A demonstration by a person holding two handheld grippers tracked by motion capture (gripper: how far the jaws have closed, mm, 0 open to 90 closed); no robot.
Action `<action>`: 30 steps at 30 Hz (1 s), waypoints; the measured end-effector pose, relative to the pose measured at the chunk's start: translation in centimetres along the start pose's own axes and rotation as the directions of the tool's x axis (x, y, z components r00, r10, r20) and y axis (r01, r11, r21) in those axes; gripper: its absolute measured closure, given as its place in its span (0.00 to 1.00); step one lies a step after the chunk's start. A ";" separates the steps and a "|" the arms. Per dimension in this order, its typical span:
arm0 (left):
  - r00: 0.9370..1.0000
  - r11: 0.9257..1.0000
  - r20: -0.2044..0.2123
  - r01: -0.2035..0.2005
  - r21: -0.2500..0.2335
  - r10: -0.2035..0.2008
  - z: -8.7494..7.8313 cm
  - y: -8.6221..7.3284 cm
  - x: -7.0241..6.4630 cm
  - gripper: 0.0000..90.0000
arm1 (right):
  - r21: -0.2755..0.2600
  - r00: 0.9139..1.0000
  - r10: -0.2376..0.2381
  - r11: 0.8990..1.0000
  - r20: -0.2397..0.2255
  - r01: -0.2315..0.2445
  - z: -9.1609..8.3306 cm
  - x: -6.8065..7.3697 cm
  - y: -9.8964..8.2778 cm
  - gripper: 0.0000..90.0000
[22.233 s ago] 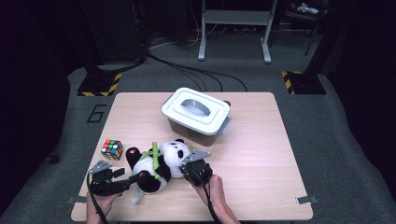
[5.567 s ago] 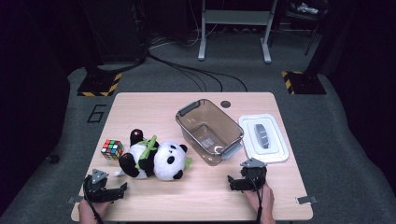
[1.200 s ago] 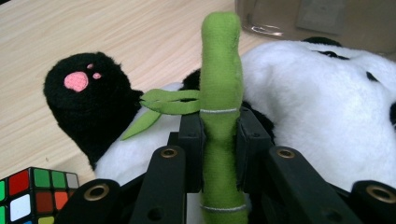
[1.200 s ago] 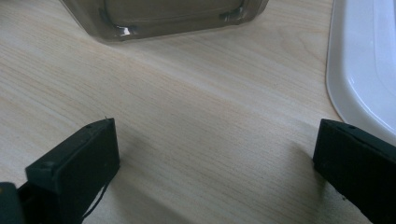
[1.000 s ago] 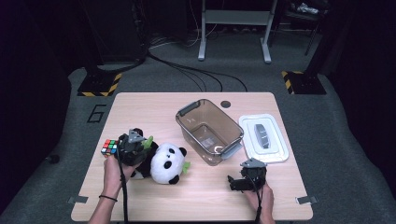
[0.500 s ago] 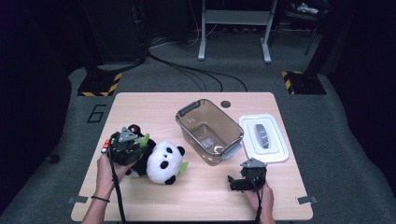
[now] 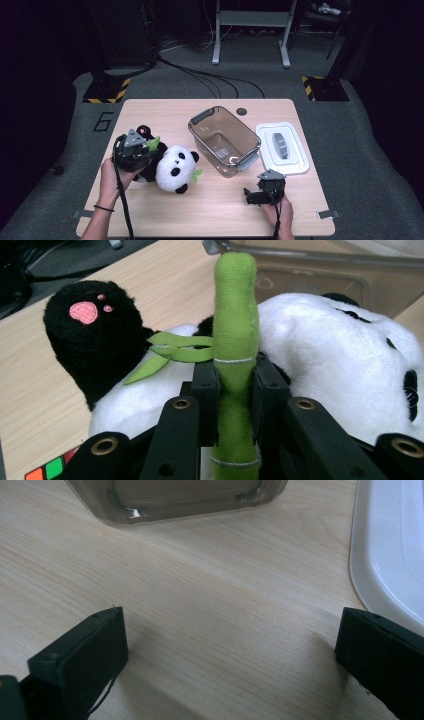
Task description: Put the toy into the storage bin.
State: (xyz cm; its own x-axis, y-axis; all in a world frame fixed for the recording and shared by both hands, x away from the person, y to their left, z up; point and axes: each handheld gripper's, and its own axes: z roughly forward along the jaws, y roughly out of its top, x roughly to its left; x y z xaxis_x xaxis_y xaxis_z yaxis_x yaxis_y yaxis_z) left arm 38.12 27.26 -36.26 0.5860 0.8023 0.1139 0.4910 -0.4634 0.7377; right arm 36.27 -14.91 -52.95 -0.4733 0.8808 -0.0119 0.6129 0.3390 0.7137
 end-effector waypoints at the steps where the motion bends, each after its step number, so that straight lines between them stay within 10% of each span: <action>1: 1.000 1.000 0.002 -0.007 -0.002 0.007 -0.1 0.2 0.0 0.85 | -0.001 1.000 0.003 1.000 0.000 -0.003 0.0 0.0 0.0 0.00; 30: 0.994 0.992 0.003 -0.112 -0.055 0.112 -0.8 6.1 -0.5 0.85 | 0.000 1.000 -0.002 1.000 -0.001 0.002 0.0 0.0 0.0 0.00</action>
State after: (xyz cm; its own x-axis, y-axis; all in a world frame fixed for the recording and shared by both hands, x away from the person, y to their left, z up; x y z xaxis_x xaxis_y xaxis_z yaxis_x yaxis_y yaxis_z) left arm 40.34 24.34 -31.25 0.6395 0.7439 0.1940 0.3858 -0.5287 0.7561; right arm 36.28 -14.92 -52.95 -0.4750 0.8799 -0.0128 0.6120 0.3408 0.7136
